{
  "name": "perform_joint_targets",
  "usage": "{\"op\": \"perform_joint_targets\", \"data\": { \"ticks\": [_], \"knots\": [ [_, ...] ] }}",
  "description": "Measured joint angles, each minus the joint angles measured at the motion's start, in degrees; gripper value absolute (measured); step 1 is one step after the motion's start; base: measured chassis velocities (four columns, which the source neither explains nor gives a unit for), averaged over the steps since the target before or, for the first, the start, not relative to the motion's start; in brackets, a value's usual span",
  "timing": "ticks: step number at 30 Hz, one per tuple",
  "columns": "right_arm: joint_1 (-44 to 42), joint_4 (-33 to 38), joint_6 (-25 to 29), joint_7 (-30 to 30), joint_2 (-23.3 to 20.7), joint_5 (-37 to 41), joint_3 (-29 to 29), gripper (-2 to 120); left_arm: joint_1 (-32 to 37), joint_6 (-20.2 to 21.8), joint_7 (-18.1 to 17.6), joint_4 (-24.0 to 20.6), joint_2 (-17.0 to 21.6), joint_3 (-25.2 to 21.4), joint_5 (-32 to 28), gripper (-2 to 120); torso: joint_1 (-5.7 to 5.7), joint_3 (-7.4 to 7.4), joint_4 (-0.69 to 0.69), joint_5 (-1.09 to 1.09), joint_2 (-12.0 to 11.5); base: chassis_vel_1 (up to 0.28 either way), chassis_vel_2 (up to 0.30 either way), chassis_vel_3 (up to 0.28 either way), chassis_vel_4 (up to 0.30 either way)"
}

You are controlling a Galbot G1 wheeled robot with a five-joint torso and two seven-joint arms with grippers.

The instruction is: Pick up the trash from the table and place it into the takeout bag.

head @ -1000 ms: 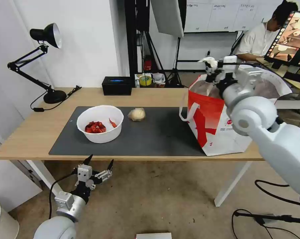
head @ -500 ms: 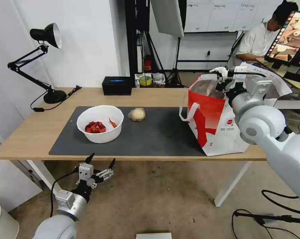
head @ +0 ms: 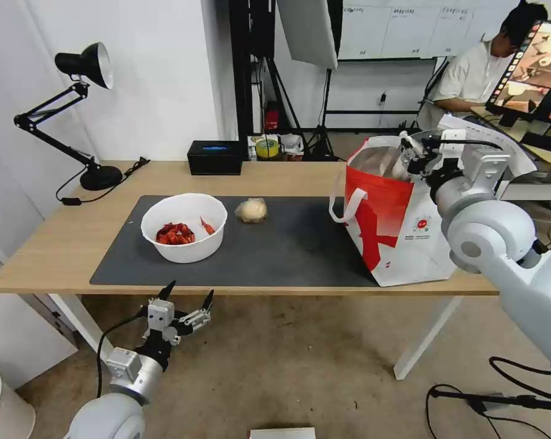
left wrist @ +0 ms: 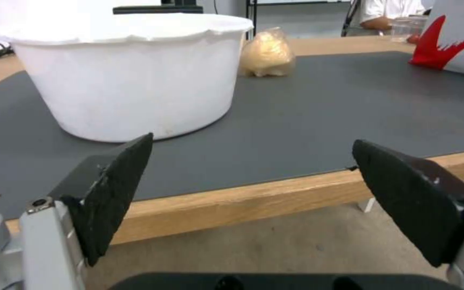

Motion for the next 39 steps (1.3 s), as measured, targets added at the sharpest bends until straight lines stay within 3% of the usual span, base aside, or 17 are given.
{"op": "perform_joint_targets", "data": {
  "ticks": [6,10,27,39],
  "knots": [
    [-0.72,0.08,-0.21,-0.14,-0.09,0.02,0.01,91,-0.14,0.01,-0.01,-0.01,0.05,0.1,-0.03,100,0.0,0.0,0.0,0.0,0.0,0.0,0.0,0.0,0.0],
    [-0.73,0.19,-0.22,-0.3,-0.15,0.02,0.01,99,-0.21,0.08,-0.01,-0.14,0.31,0.13,-0.09,100,0.0,0.0,0.0,0.0,0.0,0.0,0.0,0.0,0.0],
    [0.43,4.15,3.46,-7.2,-0.69,3.35,-1.46,100,-0.22,0.23,0.02,0.02,0.0,0.06,-0.17,100,0.0,0.0,0.0,-0.01,0.01,0.0,0.0,0.0,0.0],
    [-11.51,11.44,6.36,-16.95,-1.3,3.08,1.08,100,-0.12,0.24,0.0,-0.04,0.22,-0.88,-0.2,100,0.0,0.0,0.0,0.0,0.01,0.0,0.0,0.0,0.0]
  ]
}}
